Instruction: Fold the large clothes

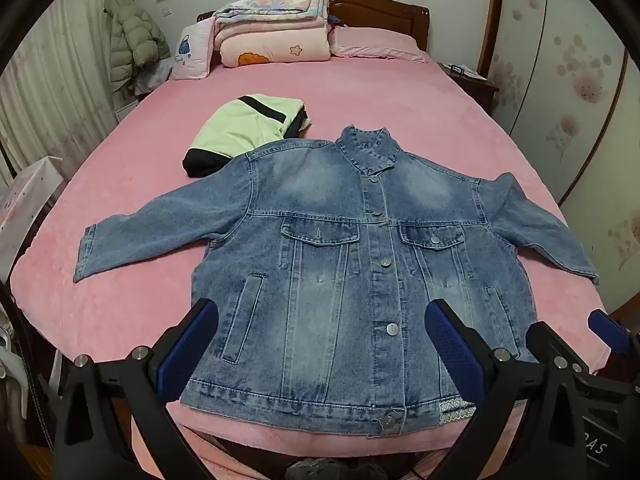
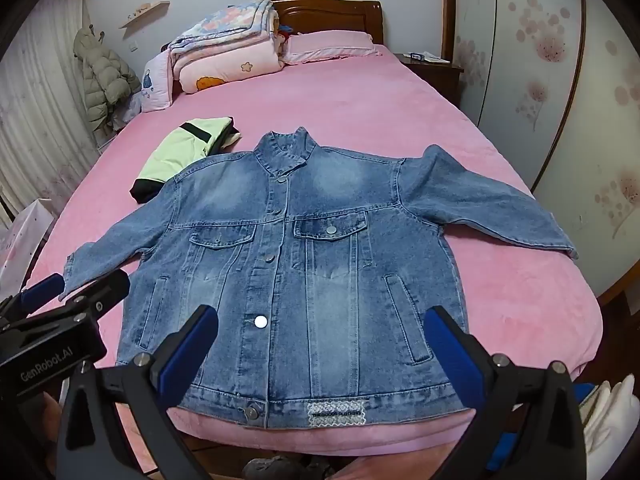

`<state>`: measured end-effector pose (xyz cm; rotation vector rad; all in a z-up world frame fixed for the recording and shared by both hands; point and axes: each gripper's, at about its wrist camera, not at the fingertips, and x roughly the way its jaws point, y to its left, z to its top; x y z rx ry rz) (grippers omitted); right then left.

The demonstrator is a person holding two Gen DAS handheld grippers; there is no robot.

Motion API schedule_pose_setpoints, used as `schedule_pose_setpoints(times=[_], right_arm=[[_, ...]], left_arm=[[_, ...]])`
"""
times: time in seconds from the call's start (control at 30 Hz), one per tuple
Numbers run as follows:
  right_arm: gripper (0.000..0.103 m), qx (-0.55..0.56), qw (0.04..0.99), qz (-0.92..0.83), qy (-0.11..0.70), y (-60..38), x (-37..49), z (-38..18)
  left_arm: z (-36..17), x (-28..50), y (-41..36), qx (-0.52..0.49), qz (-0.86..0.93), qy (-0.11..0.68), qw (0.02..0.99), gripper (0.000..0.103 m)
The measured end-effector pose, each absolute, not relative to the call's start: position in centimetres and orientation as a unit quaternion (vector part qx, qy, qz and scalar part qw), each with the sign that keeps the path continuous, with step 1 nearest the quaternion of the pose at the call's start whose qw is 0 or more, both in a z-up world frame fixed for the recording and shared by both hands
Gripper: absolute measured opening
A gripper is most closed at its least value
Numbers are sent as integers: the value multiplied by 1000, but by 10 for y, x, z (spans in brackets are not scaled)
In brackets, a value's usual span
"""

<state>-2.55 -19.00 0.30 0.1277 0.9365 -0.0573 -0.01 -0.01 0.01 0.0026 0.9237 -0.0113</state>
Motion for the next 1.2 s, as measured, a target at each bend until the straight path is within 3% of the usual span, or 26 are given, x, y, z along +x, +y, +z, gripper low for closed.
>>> schedule_pose_setpoints(times=[1.2], right_arm=[[103,76,899,-19,431,-196,-30,5]], left_arm=[[3,-6,-3,1,-23,448,894,102]])
